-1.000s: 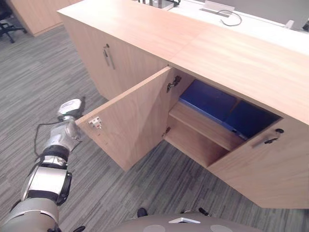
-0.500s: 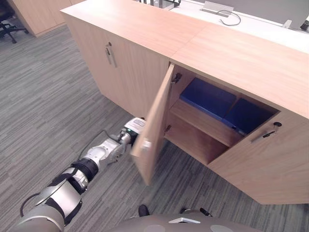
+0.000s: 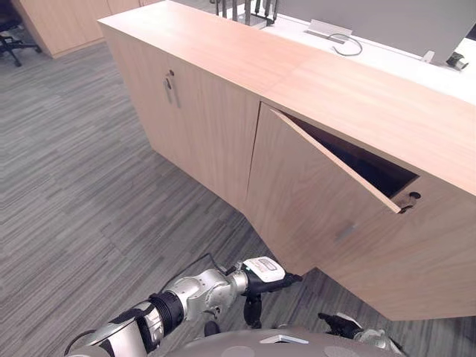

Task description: Walk over to the cabinet, pick up the folder, carry it to the office cabinet, place the folder inside the office cabinet, then close the office cabinet door

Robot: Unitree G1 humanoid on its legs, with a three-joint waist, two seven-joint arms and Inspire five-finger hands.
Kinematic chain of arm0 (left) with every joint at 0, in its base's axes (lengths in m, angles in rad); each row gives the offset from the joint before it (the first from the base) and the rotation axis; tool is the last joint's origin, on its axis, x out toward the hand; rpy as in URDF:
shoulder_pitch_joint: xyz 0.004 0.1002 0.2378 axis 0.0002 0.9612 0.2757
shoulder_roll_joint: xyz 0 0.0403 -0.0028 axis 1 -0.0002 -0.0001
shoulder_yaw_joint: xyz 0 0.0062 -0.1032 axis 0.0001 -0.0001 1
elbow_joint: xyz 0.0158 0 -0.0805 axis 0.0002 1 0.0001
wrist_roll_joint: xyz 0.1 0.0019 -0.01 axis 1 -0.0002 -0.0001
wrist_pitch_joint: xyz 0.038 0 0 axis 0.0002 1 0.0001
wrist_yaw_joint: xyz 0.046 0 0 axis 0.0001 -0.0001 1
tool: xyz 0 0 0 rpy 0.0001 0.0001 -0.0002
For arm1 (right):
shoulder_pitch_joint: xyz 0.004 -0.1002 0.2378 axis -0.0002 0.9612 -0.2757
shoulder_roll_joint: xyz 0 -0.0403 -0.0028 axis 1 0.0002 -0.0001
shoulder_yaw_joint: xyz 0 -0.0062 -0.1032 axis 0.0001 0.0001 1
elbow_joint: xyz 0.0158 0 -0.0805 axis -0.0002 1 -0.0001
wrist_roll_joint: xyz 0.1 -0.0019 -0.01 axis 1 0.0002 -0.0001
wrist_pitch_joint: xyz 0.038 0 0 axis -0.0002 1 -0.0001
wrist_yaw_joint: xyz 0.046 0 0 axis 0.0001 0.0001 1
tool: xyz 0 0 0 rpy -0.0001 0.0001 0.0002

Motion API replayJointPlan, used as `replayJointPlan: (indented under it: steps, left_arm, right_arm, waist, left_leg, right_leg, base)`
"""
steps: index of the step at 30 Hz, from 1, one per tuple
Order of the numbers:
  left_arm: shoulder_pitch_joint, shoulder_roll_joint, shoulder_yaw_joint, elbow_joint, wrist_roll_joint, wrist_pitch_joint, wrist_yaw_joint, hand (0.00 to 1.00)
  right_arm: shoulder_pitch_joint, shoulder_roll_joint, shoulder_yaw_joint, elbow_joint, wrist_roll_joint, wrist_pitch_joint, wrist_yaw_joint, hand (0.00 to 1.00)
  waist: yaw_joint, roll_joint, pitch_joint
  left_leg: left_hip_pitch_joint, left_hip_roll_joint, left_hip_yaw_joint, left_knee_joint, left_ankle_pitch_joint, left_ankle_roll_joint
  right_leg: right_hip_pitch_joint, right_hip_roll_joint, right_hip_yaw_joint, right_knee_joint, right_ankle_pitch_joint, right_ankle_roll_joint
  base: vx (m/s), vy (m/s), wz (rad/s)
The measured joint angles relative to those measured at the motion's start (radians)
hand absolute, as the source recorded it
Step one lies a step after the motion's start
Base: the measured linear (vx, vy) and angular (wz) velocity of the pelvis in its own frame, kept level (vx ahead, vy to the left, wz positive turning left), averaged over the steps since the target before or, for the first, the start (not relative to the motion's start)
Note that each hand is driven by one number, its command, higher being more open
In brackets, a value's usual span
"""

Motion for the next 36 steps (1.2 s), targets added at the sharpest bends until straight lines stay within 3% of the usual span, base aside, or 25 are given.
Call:
replayJointPlan:
  steps: [3, 5, 8, 9, 13, 16, 17, 21, 22, 24, 25, 27, 29, 31, 32, 33, 34, 36]
  left_arm:
    - [0.002, -0.003, -0.005, 0.01, -0.001, 0.004, 0.0, 1.0]
    - [0.011, -0.022, 0.006, 0.051, -0.027, 0.007, 0.0, 1.0]
    - [0.042, -0.047, 0.05, 0.097, -0.066, 0.023, -0.001, 1.0]
    - [0.081, -0.076, 0.115, 0.154, -0.119, 0.039, -0.002, 1.0]
    - [0.139, -0.116, 0.233, 0.332, -0.231, 0.085, 0.005, 1.0]
    - [0.182, -0.132, 0.409, 0.526, -0.329, 0.132, 0.019, 1.0]
    - [0.204, -0.146, 0.521, 0.594, -0.399, 0.162, 0.041, 1.0]
    - [0.26, -0.135, 0.851, 0.652, -0.623, 0.232, 0.11, 1.0]
    - [0.283, -0.13, 0.944, 0.646, -0.681, 0.24, 0.12, 1.0]
    - [0.309, -0.123, 1.034, 0.625, -0.761, 0.241, 0.132, 1.0]
    - [0.325, -0.126, 1.075, 0.598, -0.802, 0.237, 0.137, 1.0]
    - [0.325, -0.137, 1.107, 0.587, -0.852, 0.238, 0.145, 1.0]
    - [0.359, -0.162, 1.137, 0.586, -0.893, 0.238, 0.158, 1.0]
    - [0.379, -0.185, 1.182, 0.583, -0.896, 0.239, 0.16, 1.0]
    - [0.386, -0.19, 1.202, 0.567, -0.901, 0.238, 0.159, 1.0]
    - [0.391, -0.192, 1.214, 0.553, -0.908, 0.238, 0.159, 1.0]
    - [0.405, -0.188, 1.233, 0.546, -0.926, 0.233, 0.161, 1.0]
    - [0.429, -0.192, 1.259, 0.544, -0.935, 0.236, 0.159, 1.0]
  right_arm:
    - [0.06, 0.01, 0.162, 0.044, -0.005, 0.017, 0.029, 1.0]
    - [0.103, 0.084, 0.241, 0.113, -0.006, 0.041, 0.047, 1.0]
    - [0.139, 0.159, 0.262, 0.144, -0.007, 0.044, 0.046, 1.0]
    - [0.152, 0.219, 0.263, 0.161, -0.007, 0.043, 0.044, 1.0]
    - [0.147, 0.251, 0.257, 0.17, -0.006, 0.049, 0.011, 1.0]
    - [0.145, 0.252, 0.213, 0.173, -0.005, 0.059, -0.028, 1.0]
    - [0.141, 0.252, 0.19, 0.183, -0.004, 0.067, -0.05, 1.0]
    - [0.103, 0.222, 0.133, 0.201, 0.001, 0.073, -0.107, 1.0]
    - [0.079, 0.213, 0.099, 0.211, 0.011, 0.078, -0.13, 1.0]
    - [0.04, 0.203, 0.065, 0.236, 0.046, 0.099, -0.183, 1.0]
    - [0.023, 0.184, 0.033, 0.24, 0.086, 0.111, -0.202, 1.0]
    - [0.002, 0.145, -0.007, 0.242, 0.136, 0.112, -0.235, 1.0]
    - [-0.049, 0.105, -0.08, 0.239, 0.196, 0.111, -0.277, 1.0]
    - [-0.056, 0.096, -0.106, 0.238, 0.193, 0.116, -0.291, 1.0]
    - [-0.052, 0.106, -0.136, 0.239, 0.195, 0.118, -0.292, 1.0]
    - [-0.051, 0.121, -0.166, 0.237, 0.205, 0.118, -0.293, 1.0]
    - [-0.038, 0.143, -0.202, 0.237, 0.235, 0.119, -0.295, 1.0]
    - [-0.012, 0.16, -0.221, 0.228, 0.271, 0.12, -0.298, 1.0]
  waist:
    - [0.001, 0.007, -0.001]
    - [0.001, 0.016, -0.005]
    - [-0.003, 0.021, -0.008]
    - [-0.002, 0.023, -0.01]
    - [0.001, 0.013, -0.017]
    - [0.011, -0.014, -0.021]
    - [0.017, -0.019, -0.022]
    - [0.051, -0.012, -0.02]
    - [0.06, -0.01, -0.022]
    - [0.082, -0.006, -0.017]
    - [0.103, 0.014, -0.011]
    - [0.114, 0.043, 0.018]
    - [0.138, 0.066, 0.031]
    - [0.151, 0.075, 0.028]
    - [0.166, 0.077, 0.025]
    - [0.165, 0.051, 0.032]
    - [0.164, 0.039, 0.031]
    - [0.162, 0.025, 0.02]
  left_leg:
    - [-0.002, -0.004, -0.009, 0.0, 0.0, 0.0]
    - [-0.006, -0.006, -0.011, 0.0, -0.001, 0.002]
    - [-0.011, -0.007, -0.007, 0.0, 0.0, 0.007]
    - [-0.014, -0.008, -0.003, 0.0, -0.002, 0.011]
    - [-0.007, -0.011, 0.005, 0.0, -0.005, 0.015]
    - [-0.001, -0.006, 0.015, 0.0, -0.009, 0.012]
    - [-0.001, -0.003, 0.019, 0.0, -0.01, 0.012]
    - [0.013, 0.01, 0.049, 0.0, -0.014, 0.005]
    - [0.017, 0.022, 0.079, 0.02, -0.039, 0.0]
    - [-0.08, 0.081, 0.102, 0.259, -0.149, -0.002]
    - [-0.169, 0.135, 0.071, 0.46, -0.225, 0.0]
    - [-0.245, 0.152, -0.061, 0.616, -0.236, -0.002]
    - [-0.275, 0.114, -0.264, 0.669, -0.275, -0.044]
    - [-0.234, 0.064, -0.449, 0.588, -0.315, -0.073]
    - [-0.202, 0.059, -0.48, 0.529, -0.338, -0.08]
    - [-0.19, 0.045, -0.456, 0.5, -0.321, -0.064]
    - [-0.188, 0.038, -0.41, 0.488, -0.317, -0.056]
    - [-0.156, 0.029, -0.351, 0.471, -0.323, -0.041]
  right_leg:
    - [-0.002, -0.006, -0.009, 0.003, -0.013, 0.008]
    - [-0.003, -0.006, -0.008, -0.004, -0.012, 0.011]
    - [-0.009, -0.006, -0.004, -0.01, -0.006, 0.013]
    - [-0.007, -0.004, 0.0, -0.023, 0.007, 0.016]
    - [0.014, -0.003, 0.004, -0.052, 0.022, 0.02]
    - [0.019, 0.005, 0.012, -0.059, 0.023, 0.02]
    - [0.018, 0.01, 0.018, -0.062, 0.024, 0.017]
    - [0.021, 0.023, 0.054, -0.07, 0.033, 0.005]
    - [0.019, 0.03, 0.079, -0.067, 0.033, -0.001]
    - [-0.009, 0.035, 0.115, -0.036, 0.014, -0.028]
    - [-0.031, 0.064, 0.14, -0.014, 0.007, -0.039]
    - [-0.036, 0.082, 0.168, 0.002, 0.006, -0.041]
    - [-0.062, 0.091, 0.253, 0.023, 0.01, -0.038]
    - [-0.098, 0.091, 0.313, 0.037, 0.015, -0.028]
    - [-0.12, 0.09, 0.343, 0.042, 0.017, -0.019]
    - [-0.128, 0.077, 0.371, 0.041, 0.02, -0.015]
    - [-0.137, 0.061, 0.396, 0.032, 0.038, 0.007]
    - [-0.136, 0.042, 0.446, 0.028, 0.047, 0.014]
  base:
    - [-0.04, 0.031, 0.06]
    - [0.01, 0.011, -0.02]
    - [0.04, 0.018, -0.08]
    - [0.05, 0.015, -0.1]
    - [0.04, 0.008, -0.04]
    - [-0.01, -0.025, -0.09]
    - [-0.02, -0.033, -0.06]
    - [-0.03, -0.026, -0.25]
    - [-0.02, -0.023, -0.59]
    - [-0.03, -0.064, -0.59]
    - [-0.06, -0.089, -0.51]
    - [-0.06, -0.015, -0.53]
    - [-0.03, 0.138, -0.93]
    - [0.02, 0.203, -0.85]
    - [0.04, 0.2, -0.73]
    - [0.05, 0.194, -0.73]
    - [0.04, 0.113, -0.6]
    - [0.05, 0.162, -0.77]
